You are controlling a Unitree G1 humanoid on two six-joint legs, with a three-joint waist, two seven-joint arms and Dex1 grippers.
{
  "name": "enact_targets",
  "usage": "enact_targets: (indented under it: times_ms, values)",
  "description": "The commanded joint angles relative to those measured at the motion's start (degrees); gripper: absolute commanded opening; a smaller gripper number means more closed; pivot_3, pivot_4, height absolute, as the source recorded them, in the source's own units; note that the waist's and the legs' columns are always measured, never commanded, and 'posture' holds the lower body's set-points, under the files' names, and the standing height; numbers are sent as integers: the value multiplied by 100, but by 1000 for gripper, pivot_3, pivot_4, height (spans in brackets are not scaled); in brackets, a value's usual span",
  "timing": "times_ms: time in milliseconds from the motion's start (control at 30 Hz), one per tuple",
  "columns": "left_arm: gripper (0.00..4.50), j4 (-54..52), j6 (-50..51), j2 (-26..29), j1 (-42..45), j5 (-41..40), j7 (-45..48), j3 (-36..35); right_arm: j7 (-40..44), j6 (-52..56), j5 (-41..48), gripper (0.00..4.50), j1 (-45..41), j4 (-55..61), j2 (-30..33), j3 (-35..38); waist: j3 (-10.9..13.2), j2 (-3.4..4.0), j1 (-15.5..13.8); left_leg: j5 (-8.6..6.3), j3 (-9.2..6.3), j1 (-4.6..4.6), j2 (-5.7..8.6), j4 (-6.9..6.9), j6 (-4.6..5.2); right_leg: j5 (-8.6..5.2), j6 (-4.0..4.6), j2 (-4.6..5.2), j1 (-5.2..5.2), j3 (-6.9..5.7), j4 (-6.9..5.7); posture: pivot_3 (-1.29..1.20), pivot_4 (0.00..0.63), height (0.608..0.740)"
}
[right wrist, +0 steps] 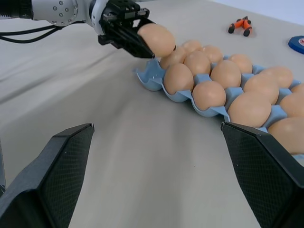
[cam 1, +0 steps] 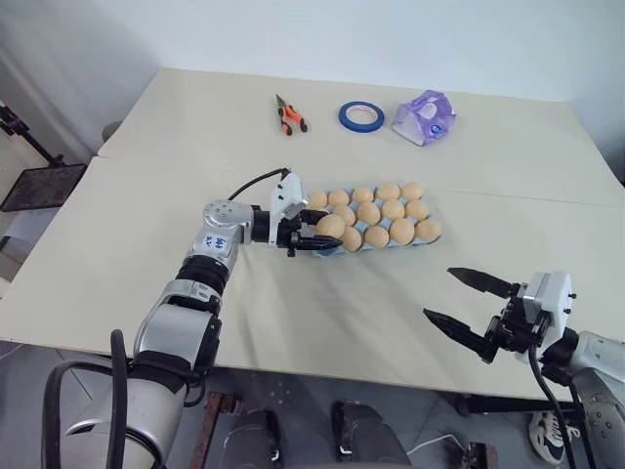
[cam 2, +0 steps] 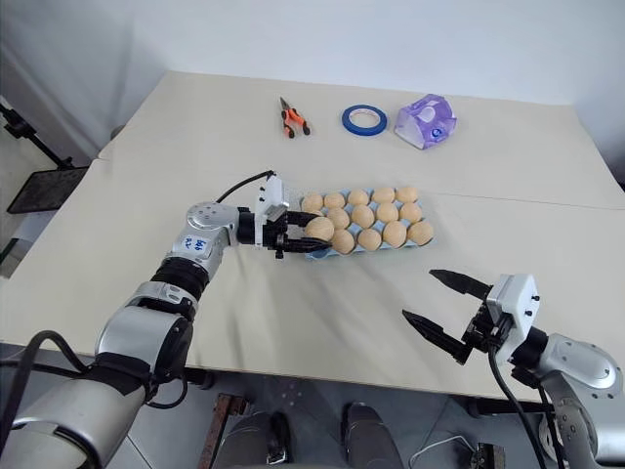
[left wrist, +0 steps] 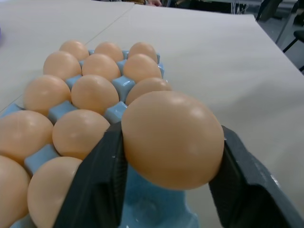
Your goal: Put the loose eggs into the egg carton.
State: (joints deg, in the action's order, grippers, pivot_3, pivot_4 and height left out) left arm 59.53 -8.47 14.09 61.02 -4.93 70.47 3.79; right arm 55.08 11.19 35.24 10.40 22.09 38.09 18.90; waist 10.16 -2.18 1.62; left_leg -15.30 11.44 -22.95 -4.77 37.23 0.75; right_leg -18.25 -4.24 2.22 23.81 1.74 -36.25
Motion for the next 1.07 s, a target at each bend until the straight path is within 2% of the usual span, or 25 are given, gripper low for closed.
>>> enact_targets:
  times_ms: [33,100,300,500,633,900,1067]
  values:
    - [3860,23,-110,26,188,58,-89,-15,-22,-149,43,4500,6,74,-7,227,0,0,0,0,0,-1,0,1,1,0,0,1,0,-1,0,0,150,740]
    - [4467,42,-126,65,180,86,-112,-33,-15,-165,35,4500,-11,32,-7,219,0,0,1,-1,0,-2,1,4,4,0,-1,2,0,-1,0,0,150,740]
    - [4467,18,-142,81,215,-117,-196,-269,-15,-174,47,4500,-108,-35,-9,202,0,0,-1,-2,-1,-2,1,12,6,0,-1,2,0,-3,-11,0,150,740]
    - [4467,-817,1154,411,174,-891,244,-809,-22,-227,373,4500,-380,-186,-99,498,0,1,18,0,2,-7,2,25,8,1,-2,1,8,-4,-35,0,150,740]
    - [4467,-1199,1457,728,-80,-1178,472,-999,124,-233,266,4500,-457,-392,-23,448,0,1,11,4,0,-1,3,29,1,-1,-1,-6,9,-6,-53,0,150,740]
    - [4467,-2663,1773,1878,-1371,-1417,847,-1189,565,-213,130,4500,-971,-984,225,223,1,2,92,15,1,9,-10,32,-10,-4,1,-3,13,-2,-85,0,150,740]
    - [4467,-3349,1922,2183,-2138,-1580,784,-1301,718,-218,39,4500,-1287,-1274,249,85,1,2,100,15,1,13,-3,31,-10,-5,3,16,11,-1,-91,0,150,740]
